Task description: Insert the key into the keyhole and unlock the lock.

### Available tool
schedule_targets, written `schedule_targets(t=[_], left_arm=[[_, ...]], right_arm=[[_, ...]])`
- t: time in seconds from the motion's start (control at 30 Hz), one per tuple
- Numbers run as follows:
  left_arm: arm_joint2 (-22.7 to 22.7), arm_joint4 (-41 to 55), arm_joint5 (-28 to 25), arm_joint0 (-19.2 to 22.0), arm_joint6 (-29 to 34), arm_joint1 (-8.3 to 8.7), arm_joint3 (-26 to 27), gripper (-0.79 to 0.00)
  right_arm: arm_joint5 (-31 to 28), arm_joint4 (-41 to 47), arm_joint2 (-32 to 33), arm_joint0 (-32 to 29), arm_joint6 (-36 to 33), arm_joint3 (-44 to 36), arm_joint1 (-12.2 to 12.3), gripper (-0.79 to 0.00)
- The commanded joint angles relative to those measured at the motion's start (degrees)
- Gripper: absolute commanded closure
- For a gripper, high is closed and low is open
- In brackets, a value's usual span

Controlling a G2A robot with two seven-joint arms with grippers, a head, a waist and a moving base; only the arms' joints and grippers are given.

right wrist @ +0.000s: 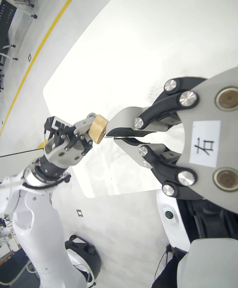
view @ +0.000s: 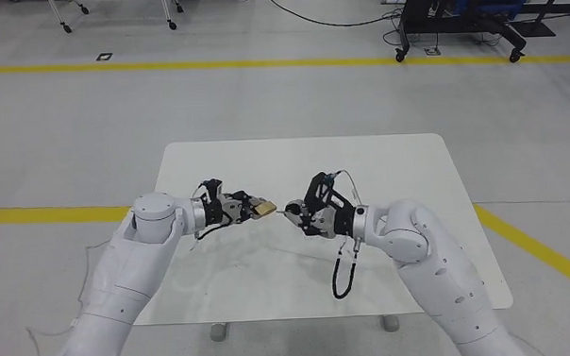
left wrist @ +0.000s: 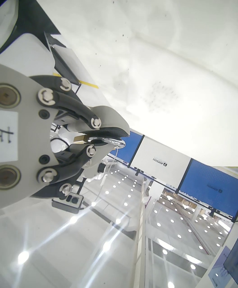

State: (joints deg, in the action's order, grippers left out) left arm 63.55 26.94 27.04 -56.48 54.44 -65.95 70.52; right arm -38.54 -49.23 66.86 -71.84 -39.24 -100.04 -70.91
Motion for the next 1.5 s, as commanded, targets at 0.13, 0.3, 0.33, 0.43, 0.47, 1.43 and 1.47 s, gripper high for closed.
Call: schedule_targets(t=[0.13, 0.3, 0.33, 0.43, 0.47, 1.43, 1.47], left_arm=[[-1.4, 2.1, 1.0, 1.4, 2.3, -0.36, -3.0, 0.0], [-2.3, 5.0, 3.8, 2.6, 3.9, -0.74, -5.2, 0.0], [-2.6, 5.4, 4.1, 2.8, 4.3, -0.82, -5.5, 0.0], [-3.4, 6.4, 4.9, 3.4, 5.4, -1.05, -6.5, 0.0], [-3.8, 6.6, 5.2, 3.6, 5.7, -1.13, -6.8, 0.0], [-6.8, 8.2, 5.7, 5.5, 7.1, -1.38, -9.1, 0.0], [-6.9, 8.2, 5.7, 5.5, 7.1, -1.37, -9.1, 0.0]], right_arm=[[0.2, -26.8, -4.5, -2.1, -7.3, -15.5, 1.0, 0.0], [2.6, -35.1, -10.2, -0.6, -10.4, -17.1, 0.6, 0.0], [3.2, -35.9, -11.0, -0.1, -10.6, -16.8, 0.4, 0.0], [4.9, -38.7, -13.5, 1.3, -12.1, -15.8, 0.0, 0.0], [5.6, -39.5, -14.3, 1.7, -12.8, -15.5, -0.1, 0.0], [9.9, -44.3, -21.7, 5.7, -22.8, -13.8, -2.3, 0.0], [9.9, -44.4, -21.8, 5.8, -22.9, -13.6, -2.4, 0.0]])
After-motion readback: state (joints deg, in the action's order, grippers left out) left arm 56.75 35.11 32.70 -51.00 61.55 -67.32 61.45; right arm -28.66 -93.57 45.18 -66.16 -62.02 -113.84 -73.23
